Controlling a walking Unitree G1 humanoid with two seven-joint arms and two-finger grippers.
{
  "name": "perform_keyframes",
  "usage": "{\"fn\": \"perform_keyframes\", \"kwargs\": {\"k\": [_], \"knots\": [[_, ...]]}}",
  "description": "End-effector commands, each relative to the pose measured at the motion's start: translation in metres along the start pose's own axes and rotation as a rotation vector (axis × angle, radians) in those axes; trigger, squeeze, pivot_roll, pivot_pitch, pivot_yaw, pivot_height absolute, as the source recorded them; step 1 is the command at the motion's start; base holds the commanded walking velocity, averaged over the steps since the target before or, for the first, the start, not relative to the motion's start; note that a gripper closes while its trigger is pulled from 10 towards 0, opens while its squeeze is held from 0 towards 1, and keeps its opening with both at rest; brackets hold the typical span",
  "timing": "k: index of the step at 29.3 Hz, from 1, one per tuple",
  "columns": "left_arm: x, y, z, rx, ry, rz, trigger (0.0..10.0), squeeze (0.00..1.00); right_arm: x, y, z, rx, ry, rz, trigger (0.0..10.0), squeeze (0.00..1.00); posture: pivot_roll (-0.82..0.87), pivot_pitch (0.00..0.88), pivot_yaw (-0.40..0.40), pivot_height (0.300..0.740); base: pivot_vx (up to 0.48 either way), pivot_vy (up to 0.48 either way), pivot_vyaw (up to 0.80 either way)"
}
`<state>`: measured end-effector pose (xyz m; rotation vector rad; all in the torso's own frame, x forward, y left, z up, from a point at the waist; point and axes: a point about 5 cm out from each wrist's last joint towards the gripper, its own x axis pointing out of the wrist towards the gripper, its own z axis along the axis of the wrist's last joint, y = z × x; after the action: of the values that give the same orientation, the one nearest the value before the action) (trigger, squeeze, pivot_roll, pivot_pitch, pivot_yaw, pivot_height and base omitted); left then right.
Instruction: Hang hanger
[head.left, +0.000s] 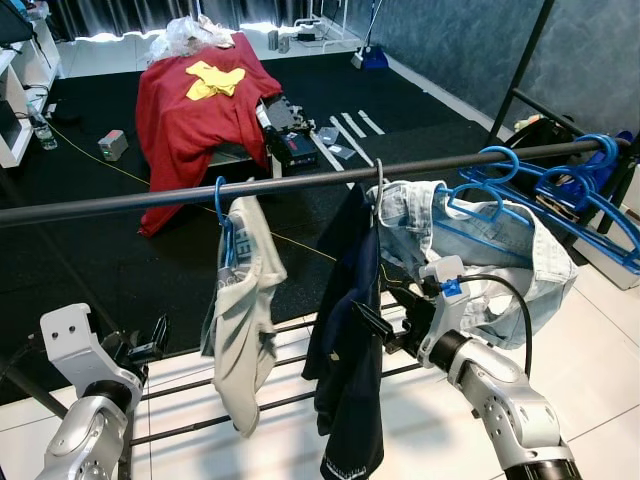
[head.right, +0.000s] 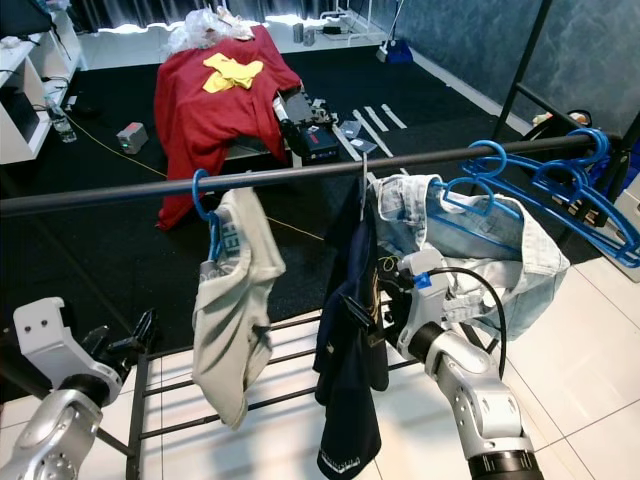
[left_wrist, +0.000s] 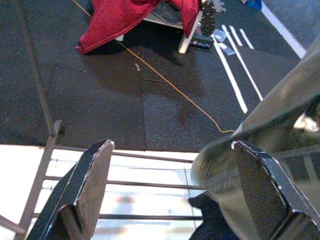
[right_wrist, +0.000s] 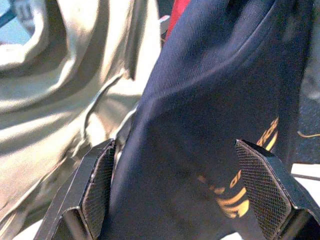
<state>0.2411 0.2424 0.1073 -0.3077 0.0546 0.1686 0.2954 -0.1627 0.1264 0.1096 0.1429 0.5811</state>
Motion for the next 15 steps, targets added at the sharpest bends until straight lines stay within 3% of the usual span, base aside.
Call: {"fn": "perform_keyframes", "kwargs": {"k": [1,13,15], "knots": [[-0.0042,0.0049,-0.0024,0.011,0.016,0.013,10.0,0.00,-0.0030,0.0007,-0.0012,0.010,-0.010,0.000,10.0,0.00,-0.13,0.103,-0.002,0.740,-0.330,0.000,0.00],[-0.0042,0.0049,-0.0020,0.037,0.025,0.010,10.0,0.00,-0.0012,0.0013,-0.0018,0.025,-0.011,0.014,10.0,0.00,-0.12,0.103,-0.001,0.740,-0.341,0.000,0.00],[-0.0045,-0.0001,-0.0014,0.054,0.021,-0.041,10.0,0.00,-0.0006,0.0012,-0.0020,0.029,-0.010,0.014,10.0,0.00,-0.12,0.102,-0.001,0.740,0.000,0.000,0.00]]}}
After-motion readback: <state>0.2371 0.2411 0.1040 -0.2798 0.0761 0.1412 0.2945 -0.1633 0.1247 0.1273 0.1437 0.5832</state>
